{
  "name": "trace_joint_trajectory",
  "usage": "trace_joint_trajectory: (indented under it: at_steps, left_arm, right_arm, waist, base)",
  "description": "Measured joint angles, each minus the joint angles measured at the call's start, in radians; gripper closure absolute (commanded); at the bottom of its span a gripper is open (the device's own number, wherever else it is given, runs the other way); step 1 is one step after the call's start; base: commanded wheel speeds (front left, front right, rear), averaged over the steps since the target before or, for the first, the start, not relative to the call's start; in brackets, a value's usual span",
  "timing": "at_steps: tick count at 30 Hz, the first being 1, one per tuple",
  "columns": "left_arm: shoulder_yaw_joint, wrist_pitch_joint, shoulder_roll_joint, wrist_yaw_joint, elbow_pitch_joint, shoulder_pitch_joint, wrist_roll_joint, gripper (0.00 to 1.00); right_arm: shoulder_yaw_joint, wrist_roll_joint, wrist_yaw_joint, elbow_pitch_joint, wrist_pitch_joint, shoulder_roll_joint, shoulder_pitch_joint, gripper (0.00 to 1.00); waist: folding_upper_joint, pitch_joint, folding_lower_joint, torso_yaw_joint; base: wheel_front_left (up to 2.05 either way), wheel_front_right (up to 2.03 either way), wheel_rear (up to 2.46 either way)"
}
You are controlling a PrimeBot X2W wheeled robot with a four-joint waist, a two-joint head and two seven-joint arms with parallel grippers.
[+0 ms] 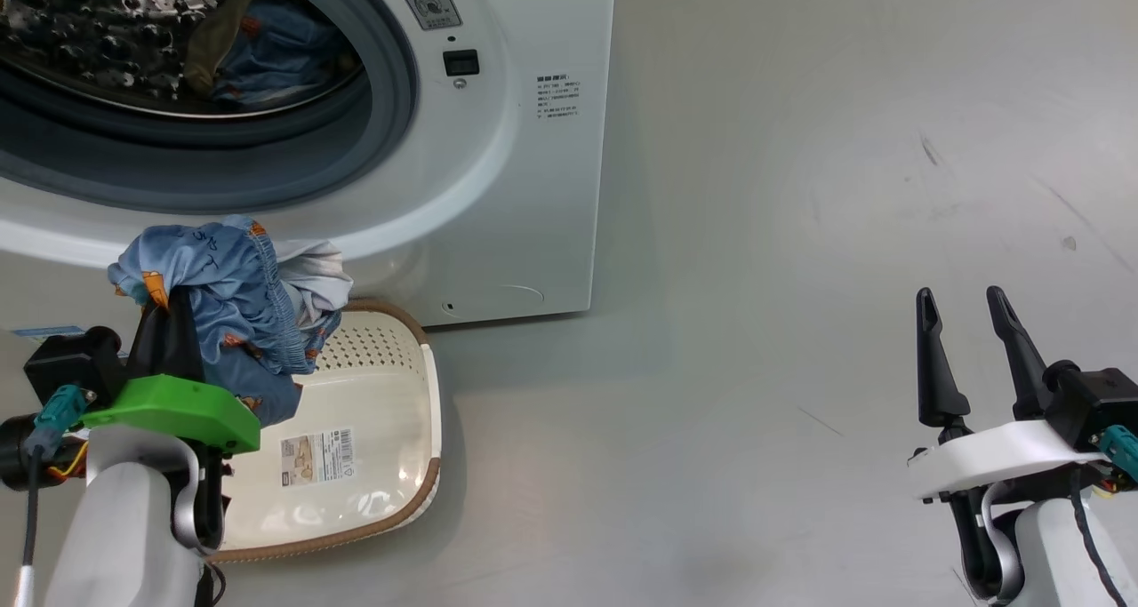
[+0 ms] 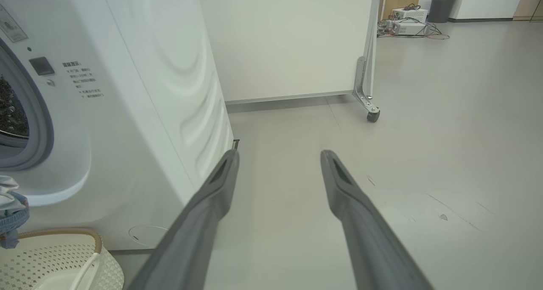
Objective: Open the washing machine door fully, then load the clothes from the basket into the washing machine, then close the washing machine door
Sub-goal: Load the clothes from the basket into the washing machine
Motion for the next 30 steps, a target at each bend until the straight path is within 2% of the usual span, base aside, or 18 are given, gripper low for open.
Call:
trace_joint_trajectory:
  at_steps: [15,30]
  left_arm:
    - [-0.007,-0.003,0.026,0.000,-0.253,0.163,0.095,1.00]
    - [0.001,-0.003,0.014,0.000,-0.316,0.341,0.117,1.00]
  right_arm:
    - [0.016,-0.011,0.000,-0.002,0.000,0.000,0.070,0.00]
    - [0.031,-0.011,0.000,-0.020,0.000,0.002,0.105,0.00]
  waist:
    - [0.0000,-0.146,0.0001,0.025]
    - [0.0000,-0.212,0.0000,0.028]
  base:
    - [0.00,0.00,0.00]
    - [0.00,0.00,0.00]
